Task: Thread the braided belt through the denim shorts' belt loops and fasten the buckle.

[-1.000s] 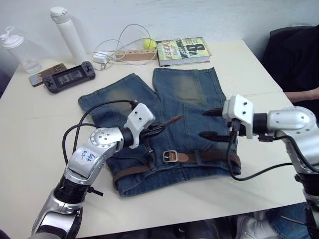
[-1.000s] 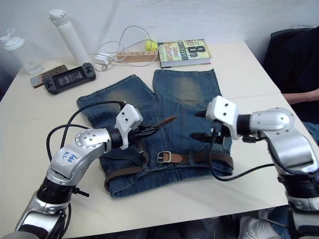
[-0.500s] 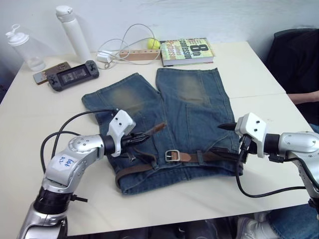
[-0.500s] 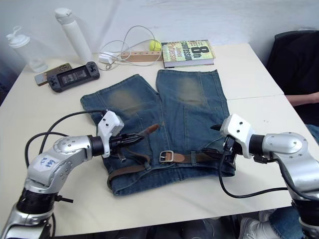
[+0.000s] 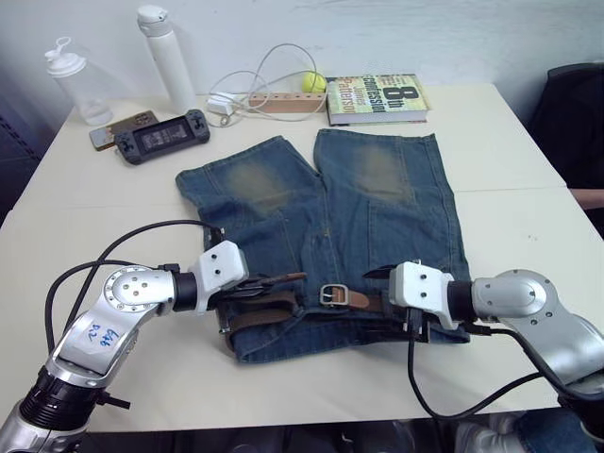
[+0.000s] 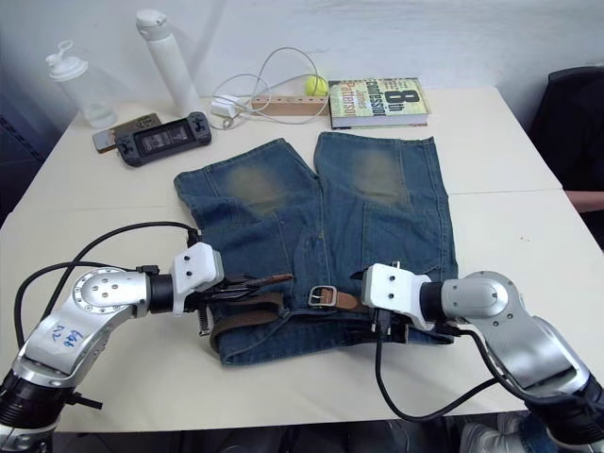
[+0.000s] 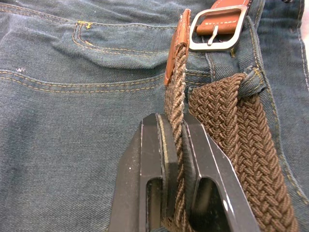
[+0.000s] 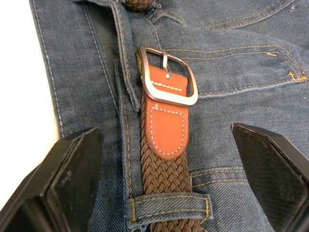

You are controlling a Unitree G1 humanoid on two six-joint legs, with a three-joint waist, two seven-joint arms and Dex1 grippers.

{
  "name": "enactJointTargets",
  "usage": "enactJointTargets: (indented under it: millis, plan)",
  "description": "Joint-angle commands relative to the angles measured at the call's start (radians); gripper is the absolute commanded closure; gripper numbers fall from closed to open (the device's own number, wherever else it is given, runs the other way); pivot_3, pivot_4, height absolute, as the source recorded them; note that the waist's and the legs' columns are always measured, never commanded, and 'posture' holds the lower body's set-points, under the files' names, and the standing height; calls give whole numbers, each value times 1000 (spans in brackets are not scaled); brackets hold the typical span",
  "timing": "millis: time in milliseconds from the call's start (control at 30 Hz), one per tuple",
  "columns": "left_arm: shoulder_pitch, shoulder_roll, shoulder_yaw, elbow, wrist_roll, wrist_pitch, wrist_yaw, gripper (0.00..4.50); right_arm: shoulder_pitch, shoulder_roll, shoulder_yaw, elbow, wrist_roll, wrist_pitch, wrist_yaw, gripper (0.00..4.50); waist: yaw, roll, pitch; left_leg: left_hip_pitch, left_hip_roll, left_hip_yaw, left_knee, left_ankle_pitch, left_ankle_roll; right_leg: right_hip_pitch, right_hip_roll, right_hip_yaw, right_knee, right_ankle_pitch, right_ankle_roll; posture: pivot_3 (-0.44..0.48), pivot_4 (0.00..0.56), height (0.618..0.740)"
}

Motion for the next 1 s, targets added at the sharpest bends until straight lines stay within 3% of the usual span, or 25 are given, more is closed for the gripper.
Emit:
enactJointTargets:
  millis: [33, 133, 233, 367, 1000]
  plan:
    - [12, 2, 20, -8, 2, -18, -15, 4500, 12, 4, -43, -37, 16, 9, -16, 35, 0, 0, 0, 0, 1, 1, 0, 0, 0, 0, 1, 1, 0, 0, 0, 0, 150, 740]
    - [17, 10, 11, 9, 15, -42, -39, 4500, 41, -25, -63, -45, 12, -17, 3, 35, -7, -1, 0, -1, 1, 3, -1, -1, 1, 0, 2, 3, 1, 0, 0, 0, 150, 740]
    - [0, 4, -3, 30, 27, -65, -57, 4500, 72, -21, -80, -62, 20, -10, -13, 35, -23, 0, 0, -6, -2, -1, 1, 5, 5, 9, -23, -30, 8, -7, 3, 0, 150, 740]
    - [-34, -7, -24, 64, 46, -98, -82, 4500, 101, -6, -72, -72, -14, -41, -48, 35, -10, 0, 0, -1, 1, -1, 1, 3, 4, 16, -7, -10, -6, -4, 8, 0, 150, 740]
    - [-64, -22, -42, 106, 93, -142, -129, 4500, 155, 73, 7, 4, -230, -262, -156, 35, -3, 0, 0, 2, 5, 11, -1, 1, 3, 12, -2, 1, -4, -4, 8, 0, 150, 740]
